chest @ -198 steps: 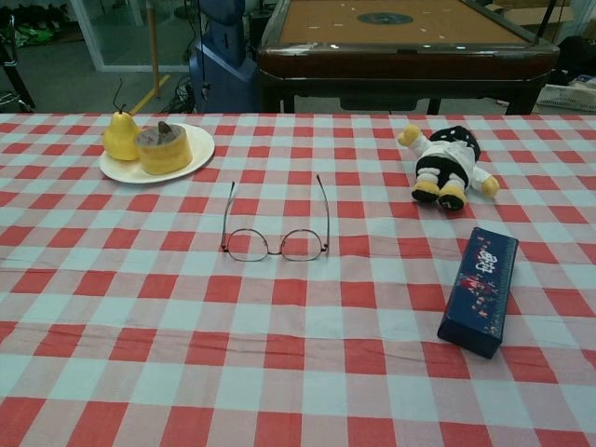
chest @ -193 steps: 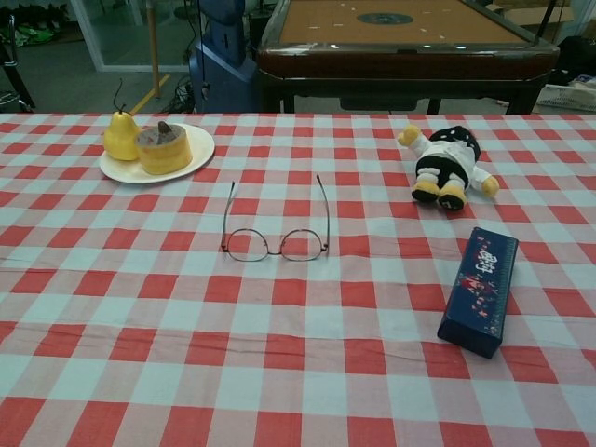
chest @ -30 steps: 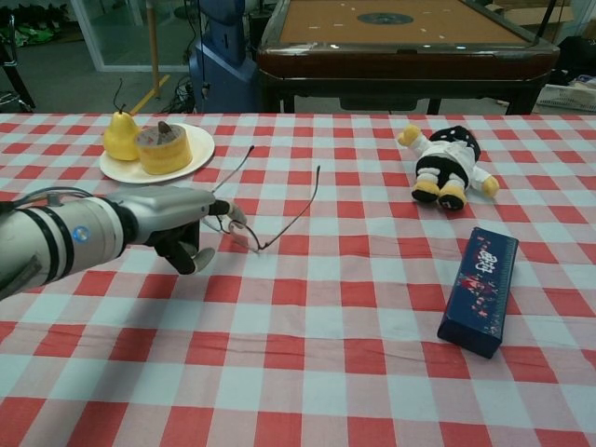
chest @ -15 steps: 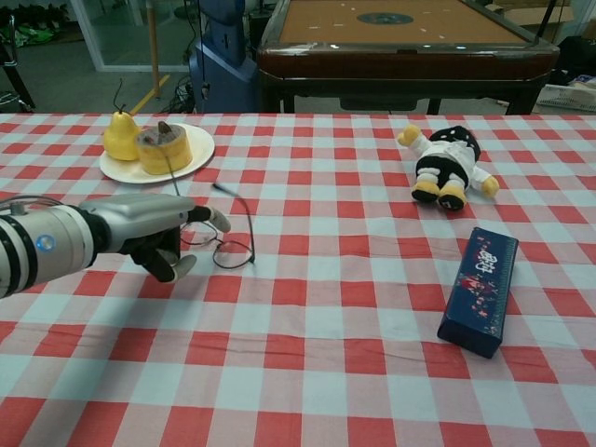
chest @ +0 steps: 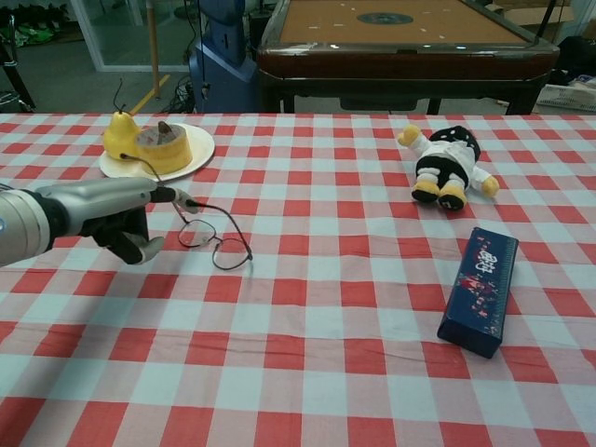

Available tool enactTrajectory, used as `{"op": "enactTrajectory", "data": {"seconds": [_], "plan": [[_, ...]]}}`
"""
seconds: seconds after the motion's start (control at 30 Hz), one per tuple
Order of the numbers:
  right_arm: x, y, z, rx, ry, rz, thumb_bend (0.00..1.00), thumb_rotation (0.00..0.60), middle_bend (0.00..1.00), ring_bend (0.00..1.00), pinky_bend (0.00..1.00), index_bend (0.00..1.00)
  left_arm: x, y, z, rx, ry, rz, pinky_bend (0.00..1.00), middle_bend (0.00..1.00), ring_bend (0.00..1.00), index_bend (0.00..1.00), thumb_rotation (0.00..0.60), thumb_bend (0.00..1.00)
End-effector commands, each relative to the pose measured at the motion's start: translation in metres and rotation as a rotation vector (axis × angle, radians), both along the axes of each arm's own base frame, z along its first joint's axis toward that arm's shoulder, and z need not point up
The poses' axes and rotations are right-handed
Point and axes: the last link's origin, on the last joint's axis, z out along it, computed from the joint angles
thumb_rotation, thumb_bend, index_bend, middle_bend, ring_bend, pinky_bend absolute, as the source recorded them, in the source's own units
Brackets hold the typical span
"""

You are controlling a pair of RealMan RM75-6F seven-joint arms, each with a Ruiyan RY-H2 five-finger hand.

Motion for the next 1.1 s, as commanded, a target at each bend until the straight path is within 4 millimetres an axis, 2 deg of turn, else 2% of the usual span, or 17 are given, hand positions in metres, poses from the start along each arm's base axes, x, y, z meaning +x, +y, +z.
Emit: {"op": "enactTrajectory", "data": {"seconds": [0.03,0.47,0.7,0.8,0.97,1.1], "plan": [[0.0,0.0,0.0,-0.001,0.0,0.001,0.45,0.6,0.32,0.13,0.19,0.0,-0.009,0.003,0.009,0.016,-0.02,0.032,1.0,1.0,0.97,0.17,0.6,0.59],[0.001,-0.002,-0.001,0.003,0.0,0.006,0.45,0.6,0.32,0.13,0.19,0.0,-0.044,0.01,0.035,0.059,-0.014,0.112,1.0,1.0,0.97,0.17,0.6,0.59],[0.001,0.0,0.0,-0.001,0.0,0.005,0.45,0.6,0.32,0.13,0.19,0.0,-0.053,0.032,0.041,0.105,-0.097,0.193,1.0,1.0,0.97,0.13,0.6,0.59],[0.001,0.001,0.001,-0.005,0.0,0.002,0.45,0.6,0.32,0.13,0.19,0.0,-0.051,0.039,0.042,0.11,-0.126,0.203,1.0,1.0,0.98,0.13,0.6,0.59],[0.001,0.001,0.001,-0.004,0.003,-0.002,0.45,0.6,0.32,0.13,0.19,0.0,-0.041,0.043,0.042,0.085,-0.216,0.207,1.0,1.0,0.99,0.13,0.6,0.71],[0.002,0.0,0.0,-0.002,0.002,0.001,0.45,0.6,0.32,0.13,0.19,0.0,-0.031,0.043,0.04,0.058,-0.248,0.186,1.0,1.0,0.99,0.12,0.6,0.72]]}}
